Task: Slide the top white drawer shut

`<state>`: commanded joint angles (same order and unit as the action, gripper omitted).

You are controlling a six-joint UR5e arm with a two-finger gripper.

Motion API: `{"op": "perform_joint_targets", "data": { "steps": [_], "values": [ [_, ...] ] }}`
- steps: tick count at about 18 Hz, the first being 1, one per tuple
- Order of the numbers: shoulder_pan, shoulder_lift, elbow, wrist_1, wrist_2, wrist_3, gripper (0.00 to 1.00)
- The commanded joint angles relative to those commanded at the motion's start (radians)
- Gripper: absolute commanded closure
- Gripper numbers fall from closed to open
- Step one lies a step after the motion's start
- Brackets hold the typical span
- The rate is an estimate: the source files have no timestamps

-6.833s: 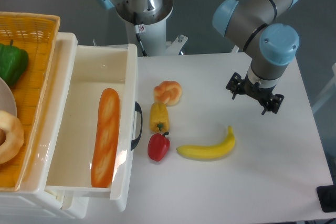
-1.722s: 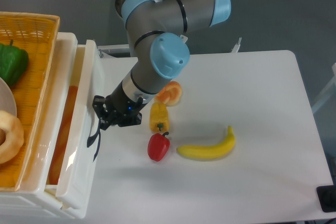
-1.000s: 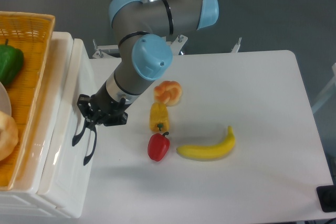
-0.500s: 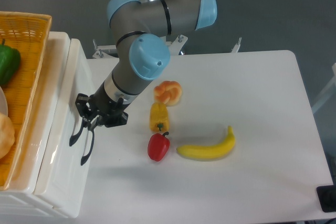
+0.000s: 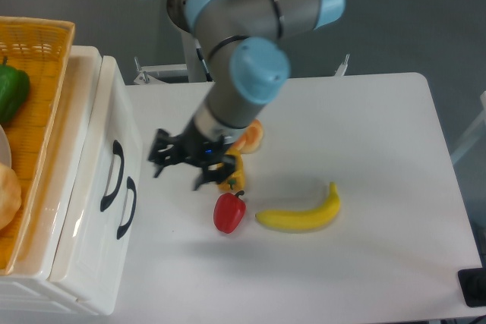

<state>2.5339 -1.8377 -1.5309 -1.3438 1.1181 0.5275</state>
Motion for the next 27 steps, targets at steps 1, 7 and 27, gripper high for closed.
{"op": "perform_joint_targets", "data": {
  "steps": [1,7,27],
  "values": [
    [0.017,0.000,-0.002,0.006,0.015,0.032,0.00],
    [0.135,0.003,-0.002,0.006,0.149,0.281,0.00],
    [0.342,-0.156,0.026,0.129,0.414,1.060,0.00]
  ]
}}
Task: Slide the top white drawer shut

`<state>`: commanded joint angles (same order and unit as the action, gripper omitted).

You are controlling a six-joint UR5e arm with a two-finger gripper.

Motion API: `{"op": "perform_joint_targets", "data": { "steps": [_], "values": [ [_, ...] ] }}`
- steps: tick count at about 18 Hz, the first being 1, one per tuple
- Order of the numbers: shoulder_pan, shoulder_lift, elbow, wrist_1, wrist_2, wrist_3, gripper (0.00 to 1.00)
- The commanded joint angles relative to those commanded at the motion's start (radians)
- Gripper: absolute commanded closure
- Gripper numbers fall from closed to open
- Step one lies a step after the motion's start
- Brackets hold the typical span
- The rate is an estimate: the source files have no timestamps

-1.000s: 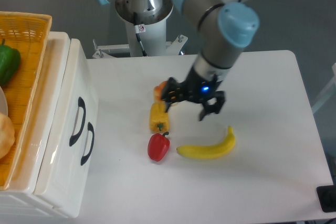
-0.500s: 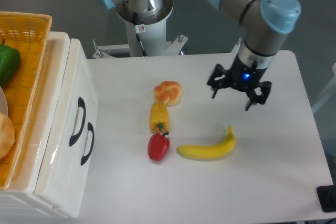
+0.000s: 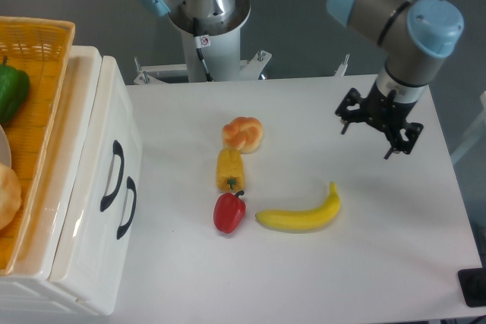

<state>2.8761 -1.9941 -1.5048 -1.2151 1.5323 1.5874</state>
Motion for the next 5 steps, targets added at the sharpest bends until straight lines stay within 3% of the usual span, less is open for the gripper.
{"op": "perform_joint_targets", "data": {
  "steps": [5],
  "values": [
    [0.023,-0.041,0.005,0.009,0.071,0.069,0.00]
  ]
}}
